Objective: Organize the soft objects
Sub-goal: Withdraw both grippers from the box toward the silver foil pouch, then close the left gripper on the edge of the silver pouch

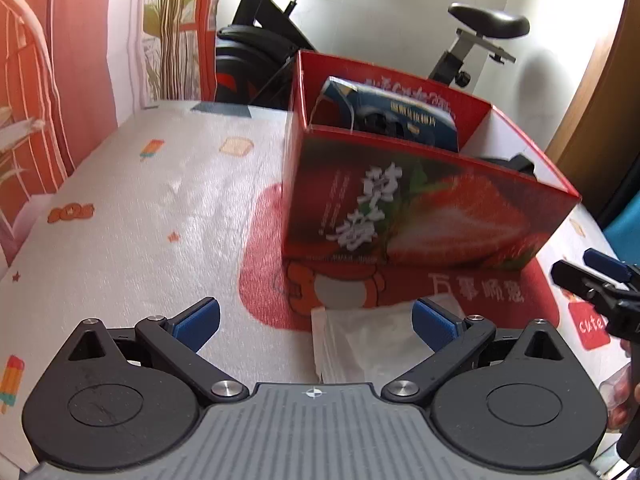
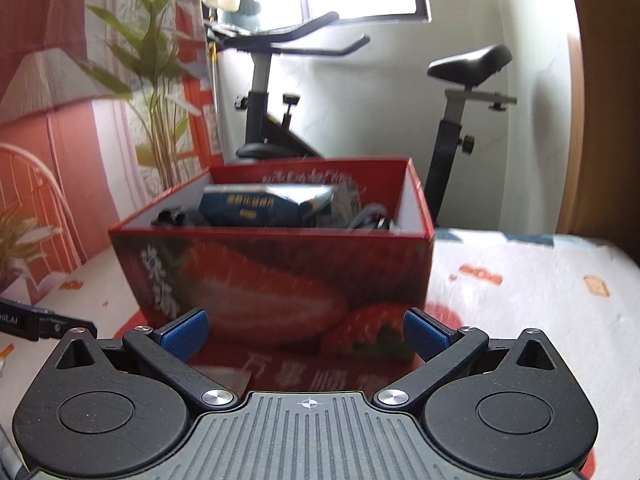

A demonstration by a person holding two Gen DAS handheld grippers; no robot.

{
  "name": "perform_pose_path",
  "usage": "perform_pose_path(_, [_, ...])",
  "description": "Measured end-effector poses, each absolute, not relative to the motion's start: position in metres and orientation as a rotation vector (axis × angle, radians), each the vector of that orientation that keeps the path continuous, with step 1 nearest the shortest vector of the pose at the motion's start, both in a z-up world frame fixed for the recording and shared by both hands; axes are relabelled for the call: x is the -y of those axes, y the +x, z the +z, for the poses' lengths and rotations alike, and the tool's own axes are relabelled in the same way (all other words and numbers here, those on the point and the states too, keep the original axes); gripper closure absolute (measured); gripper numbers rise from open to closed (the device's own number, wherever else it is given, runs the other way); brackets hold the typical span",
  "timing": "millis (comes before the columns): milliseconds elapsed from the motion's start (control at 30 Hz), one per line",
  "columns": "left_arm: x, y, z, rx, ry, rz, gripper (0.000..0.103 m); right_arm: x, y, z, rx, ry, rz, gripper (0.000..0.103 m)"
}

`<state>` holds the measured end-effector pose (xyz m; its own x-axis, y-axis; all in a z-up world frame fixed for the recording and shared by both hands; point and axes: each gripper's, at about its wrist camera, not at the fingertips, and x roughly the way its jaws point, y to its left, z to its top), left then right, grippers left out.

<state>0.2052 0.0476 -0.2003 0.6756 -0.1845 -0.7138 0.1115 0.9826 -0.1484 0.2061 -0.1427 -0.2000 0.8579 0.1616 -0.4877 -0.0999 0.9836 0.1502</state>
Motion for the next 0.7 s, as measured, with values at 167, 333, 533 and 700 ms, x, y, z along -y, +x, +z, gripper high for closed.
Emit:
perform_pose_path(167, [-0.043, 0.203, -0.214, -0.857, -0.083, -0.169, 0.0, 0.131, 0.208, -0.222, -0.594, 0.126, 0.165, 0.0])
perform_pose_path(333, [-0.044, 0.205, -0.23, -0.902, -0.084, -0.158, 0.0, 0.122, 0.215, -0.241, -0.673, 0.147, 0.189, 0.0])
perform_pose_path(533, [-0.044, 0.207, -0.247, -0.953, -0.086, -0.149, 0.0, 0.112, 0.226, -0.258, -0.746, 0.127, 0.211, 0.0])
perform_pose_path(700, [-0.041, 0.205, -0.256, -0.957, -0.057, -0.145, 0.0, 0.107, 0.231, -0.264, -0.782, 0.097, 0.217, 0.0])
